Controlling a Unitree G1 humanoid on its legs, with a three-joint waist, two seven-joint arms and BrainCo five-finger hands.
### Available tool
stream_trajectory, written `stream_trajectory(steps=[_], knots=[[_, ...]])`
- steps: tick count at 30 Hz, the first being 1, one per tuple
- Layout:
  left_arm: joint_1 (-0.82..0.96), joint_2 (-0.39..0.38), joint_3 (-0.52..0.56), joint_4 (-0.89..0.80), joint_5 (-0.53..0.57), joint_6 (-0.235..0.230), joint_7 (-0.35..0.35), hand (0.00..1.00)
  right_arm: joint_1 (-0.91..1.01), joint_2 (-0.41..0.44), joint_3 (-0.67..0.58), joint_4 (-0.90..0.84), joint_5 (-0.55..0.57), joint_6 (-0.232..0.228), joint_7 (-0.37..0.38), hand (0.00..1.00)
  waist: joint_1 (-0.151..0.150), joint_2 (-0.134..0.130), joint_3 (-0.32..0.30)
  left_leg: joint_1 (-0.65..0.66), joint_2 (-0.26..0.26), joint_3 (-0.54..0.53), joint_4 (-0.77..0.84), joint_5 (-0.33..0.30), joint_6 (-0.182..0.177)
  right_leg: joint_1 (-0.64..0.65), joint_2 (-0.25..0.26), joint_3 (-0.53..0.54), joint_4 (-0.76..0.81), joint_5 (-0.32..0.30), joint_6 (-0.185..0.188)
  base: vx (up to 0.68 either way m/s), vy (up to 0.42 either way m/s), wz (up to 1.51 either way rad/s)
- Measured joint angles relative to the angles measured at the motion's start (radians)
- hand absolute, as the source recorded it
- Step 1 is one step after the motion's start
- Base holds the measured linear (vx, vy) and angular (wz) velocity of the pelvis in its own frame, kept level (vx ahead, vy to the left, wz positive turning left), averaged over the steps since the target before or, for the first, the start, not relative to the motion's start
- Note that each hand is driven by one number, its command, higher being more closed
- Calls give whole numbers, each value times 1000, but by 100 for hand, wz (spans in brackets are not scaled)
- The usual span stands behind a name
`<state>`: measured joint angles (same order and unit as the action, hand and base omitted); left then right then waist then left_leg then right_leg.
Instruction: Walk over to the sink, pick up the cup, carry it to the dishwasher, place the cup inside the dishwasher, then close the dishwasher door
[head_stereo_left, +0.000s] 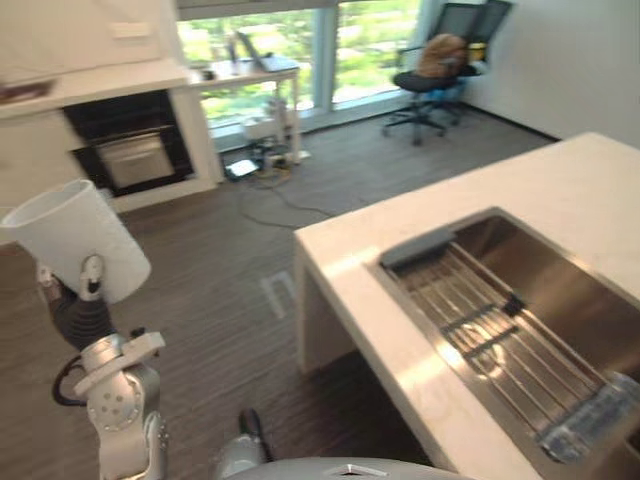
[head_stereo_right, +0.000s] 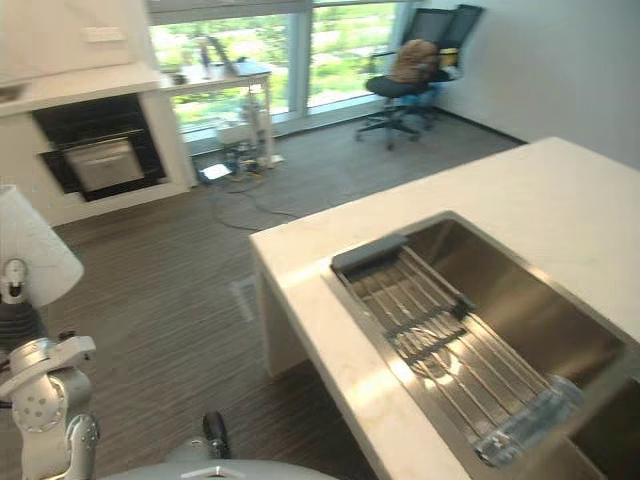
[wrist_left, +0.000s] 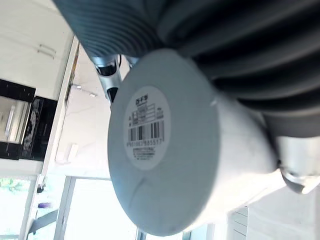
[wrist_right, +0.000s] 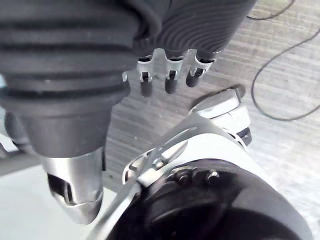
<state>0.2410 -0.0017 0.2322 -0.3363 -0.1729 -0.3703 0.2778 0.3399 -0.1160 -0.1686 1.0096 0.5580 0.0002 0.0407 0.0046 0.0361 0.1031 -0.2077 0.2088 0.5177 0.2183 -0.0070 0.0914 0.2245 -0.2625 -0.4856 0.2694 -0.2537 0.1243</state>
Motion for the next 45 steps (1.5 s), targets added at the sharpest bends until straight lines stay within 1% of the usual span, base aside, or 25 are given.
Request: stream_trajectory(steps=[1, 2, 3, 4, 5, 6, 7, 8, 9, 10, 11, 12, 13, 14, 15, 17, 19, 21, 24, 25, 27, 30, 39, 40, 45], knots=[[0, 4, -6, -5, 0, 0, -13, 100, -16, -5, 0, -2, -7, -5, -1, 0, 9, -3, 1, -1, 16, 37, 107, 7, 9, -11, -52, -21, 4, 26, 18, -15, 202, 54], [-1, 5, -13, -8, -3, -3, -24, 100, -21, -6, -1, -5, -6, -6, -2, 0, 13, -3, 0, 4, 33, 41, 166, 6, 9, -20, -75, -21, 10, 38, 29, 8, 184, 20], [0, 16, -39, -13, -25, -9, -44, 100, -30, -7, -2, -22, -4, -7, 0, 0, 24, 10, -2, 40, 84, 57, 256, 15, 25, -38, -108, -20, 51, 52, 57, 12, 195, 31], [-8, 28, -81, -3, -62, -10, -76, 100, -35, -19, -7, -54, -7, -9, -5, 0, 18, 36, -9, 80, 35, 64, 177, 51, 17, -63, -141, -4, 115, 26, 42, 6, 237, 62], [-25, 29, -98, 3, -75, -7, -92, 100, -39, -21, -29, -53, -10, -14, -1, 0, 8, 49, -7, 90, 4, 56, 91, 66, 0, -87, -132, 10, 152, -32, 42, -156, 272, 157], [-70, 8, -117, 0, -104, -7, -115, 100, -58, -16, -87, -48, -19, -17, 16, 0, -25, 84, -14, 118, -70, -50, -190, 197, -58, -156, -3, 15, 179, -74, -59, -171, 207, 183], [-105, 11, -117, -3, -111, -8, -127, 100, -69, 1, -115, -45, -28, -19, 18, 0, -35, 77, -13, 113, -98, -83, -266, 255, -47, -192, 34, 11, 149, -47, -115, -256, 162, 238], [-162, 21, -128, 12, -122, -15, -140, 100, -79, 21, -150, -30, -56, -25, 22, 0, -33, 29, 6, 74, -106, 18, -72, 75, 56, -187, -51, -44, 152, -26, -23, -112, 41, 158], [-152, 31, -130, 14, -132, -17, -140, 100, -88, 25, -151, -9, -65, -22, 23, 0, -14, -9, 9, 86, -89, 51, 86, -1, 68, -186, -117, -48, 162, -21, -16, -119, 53, 123], [-130, 43, -151, 28, -140, -20, -138, 100, -82, 20, -153, -3, -91, -14, 23, 0, -7, -20, 2, 147, -60, 33, 159, -37, -41, -164, -138, -53, 136, -6, 5, -51, 119, 57], [-125, 40, -186, 40, -139, -12, -141, 100, -76, 3, -152, 7, -105, -7, 23, 0, -4, 20, -21, 213, -54, -36, 68, -41, -135, -149, -132, -51, 108, 15, 41, -45, 201, 60], [-126, 37, -214, 46, -139, 1, -142, 100, -97, -15, -163, 35, -111, -3, 23, 0, -8, 51, -33, 248, -92, -68, -44, -62, -200, -146, -139, -45, 93, 31, 58, -70, 340, 74], [-131, 42, -253, 61, -139, 30, -145, 100, -116, -20, -175, 68, -136, 4, 3, 0, -24, 64, -44, 262, -134, -71, -112, -20, -176, -122, -142, -38, 36, 58, 44, -44, 312, 76], [-132, 42, -287, 69, -140, 50, -149, 100, -117, -18, -178, 79, -145, 6, 1, 0, -26, 51, -49, 268, -164, -90, -153, -4, -161, -96, -134, -42, -29, 95, 44, 5, 292, 61], [-132, 41, -302, 72, -140, 61, -149, 100, -122, -13, -178, 87, -149, 10, -2, 0, -25, 56, -53, 273, -175, -95, -166, 5, -155, -82, -131, -50, -55, 117, 46, 51, 192, 39], [-133, 41, -337, 76, -139, 103, -148, 100, -142, -12, -163, 109, -146, 28, -6, 0, -20, 35, -55, 268, -190, -109, -192, 22, -144, -60, -123, -72, -113, 166, 63, 31, 94, 23], [-150, 51, -397, 93, -139, 136, -145, 100, -159, -8, -145, 108, -111, 47, -9, 0, -16, 13, -48, 264, -198, -138, -231, 67, -137, -52, -105, -81, -148, 194, 54, -10, 9, 29], [-172, 85, -447, 137, -139, 150, -139, 100, -168, -9, -107, 107, -96, 64, -16, 0, -21, 11, -48, 283, -198, -167, -294, 114, -139, -44, -76, -65, -160, 200, 21, -35, -62, 40], [-218, 115, -495, 238, -139, 168, -143, 100, -184, -9, -85, 106, -93, 72, -3, 0, -49, 1, -42, 280, -176, -259, -298, 135, -150, -26, -19, 70, -136, 171, -68, -53, -84, 70], [-222, 122, -508, 266, -138, 171, -152, 100, -183, -10, -62, 106, -92, 72, 4, 0, -53, -10, -39, 281, -166, -285, -304, 147, -158, -15, -7, 80, -132, 163, -74, -69, -96, 61], [-223, 121, -510, 299, -137, 174, -152, 100, -189, -19, -30, 106, -89, 68, 26, 0, -38, -18, -35, 276, -153, -297, -305, 158, -168, -11, 9, 66, -141, 148, -69, -96, -100, 21], [-223, 139, -500, 345, -132, 174, -136, 100, -207, -21, 8, 107, -91, 75, 71, 0, -39, -37, -33, 261, -142, -303, -306, 172, -181, -12, 24, 81, -158, 101, -17, -117, -99, 4], [-225, 138, -437, 368, -96, 176, -117, 100, -208, -38, 48, 107, -53, 126, 141, 0, -44, -48, -40, 255, -85, -319, -306, 184, -206, -15, 82, 88, -167, 108, -4, -75, -60, -2], [-225, 141, -389, 365, -77, 176, -81, 100, -224, -40, 86, 112, -59, 156, 177, 0, -61, -86, -43, 261, -76, -297, -306, 189, -225, -9, 96, 118, -214, 121, -7, 0, 0, 0], [-224, 141, -385, 366, -78, 176, -81, 100, -214, -40, 85, 112, -57, 155, 178, 0, -63, -83, -42, 261, -75, -296, -306, 190, -225, -9, 97, 120, -214, 122, -7, 0, 0, 0]])
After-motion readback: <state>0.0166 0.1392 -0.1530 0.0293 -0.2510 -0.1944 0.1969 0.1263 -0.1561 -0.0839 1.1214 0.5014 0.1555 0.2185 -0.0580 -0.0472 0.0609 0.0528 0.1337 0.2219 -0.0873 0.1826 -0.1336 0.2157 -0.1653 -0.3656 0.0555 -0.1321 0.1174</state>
